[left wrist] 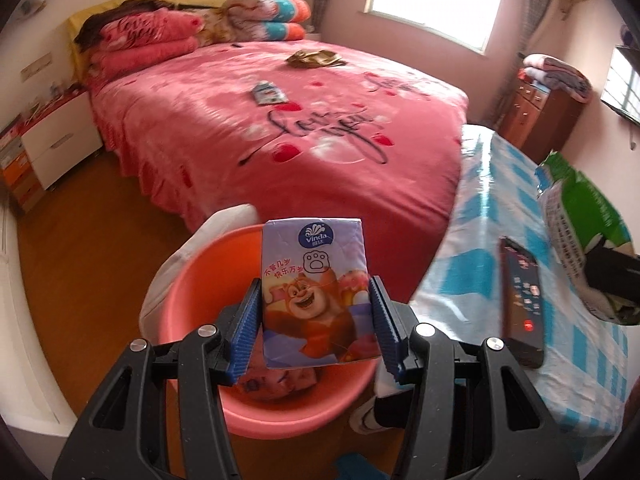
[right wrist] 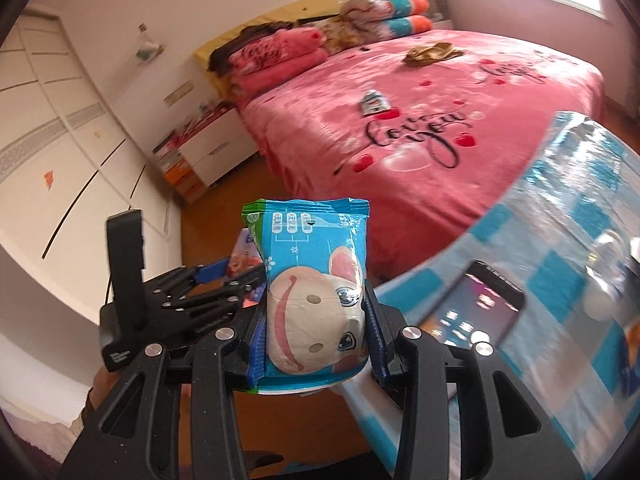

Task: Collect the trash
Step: 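Open both tools over the orange bucket to drop both items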

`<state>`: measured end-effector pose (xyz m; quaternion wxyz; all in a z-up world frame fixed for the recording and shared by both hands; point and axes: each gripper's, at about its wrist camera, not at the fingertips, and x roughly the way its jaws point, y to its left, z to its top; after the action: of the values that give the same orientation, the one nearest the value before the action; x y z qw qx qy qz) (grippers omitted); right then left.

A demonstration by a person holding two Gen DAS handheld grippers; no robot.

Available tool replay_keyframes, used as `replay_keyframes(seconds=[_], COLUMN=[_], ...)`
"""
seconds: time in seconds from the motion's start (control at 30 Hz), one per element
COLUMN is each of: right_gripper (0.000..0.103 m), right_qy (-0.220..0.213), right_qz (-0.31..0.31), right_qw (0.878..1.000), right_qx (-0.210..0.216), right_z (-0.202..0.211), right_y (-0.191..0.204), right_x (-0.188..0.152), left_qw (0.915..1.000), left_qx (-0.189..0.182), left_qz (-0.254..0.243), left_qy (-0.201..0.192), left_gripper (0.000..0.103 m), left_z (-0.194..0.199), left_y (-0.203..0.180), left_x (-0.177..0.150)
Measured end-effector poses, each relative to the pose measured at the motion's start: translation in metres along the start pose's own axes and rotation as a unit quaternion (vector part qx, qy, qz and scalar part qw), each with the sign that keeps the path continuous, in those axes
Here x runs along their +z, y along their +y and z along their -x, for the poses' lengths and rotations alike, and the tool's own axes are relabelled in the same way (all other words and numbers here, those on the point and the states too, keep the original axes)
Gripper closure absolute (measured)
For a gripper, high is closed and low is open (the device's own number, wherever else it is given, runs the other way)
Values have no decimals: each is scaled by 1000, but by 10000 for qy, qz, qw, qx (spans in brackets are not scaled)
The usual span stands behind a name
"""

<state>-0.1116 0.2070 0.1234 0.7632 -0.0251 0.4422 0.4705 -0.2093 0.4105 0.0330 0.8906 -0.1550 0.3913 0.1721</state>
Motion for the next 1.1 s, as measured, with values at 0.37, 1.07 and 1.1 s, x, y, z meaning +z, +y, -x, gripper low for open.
replay_keyframes(seconds=[0.37,1.07,1.1], right_gripper=[62,58,55], right_qy=[357,660,665], right_qz=[134,98,81], right_qw=[9988,9973,9974], right_qx=[308,304,280], right_z=[-48,-98,-99], right_y=[25,24,24], right_x=[15,18,19], left_qw=[9992,9940,9934], left_qx=[157,-19,-21], left_qz=[266,999,1053], left_qy=[250,437,456], left_gripper=[49,46,38], left_z=[-23,-58,-59], left_y=[24,51,52], left_x=[-8,-16,-16])
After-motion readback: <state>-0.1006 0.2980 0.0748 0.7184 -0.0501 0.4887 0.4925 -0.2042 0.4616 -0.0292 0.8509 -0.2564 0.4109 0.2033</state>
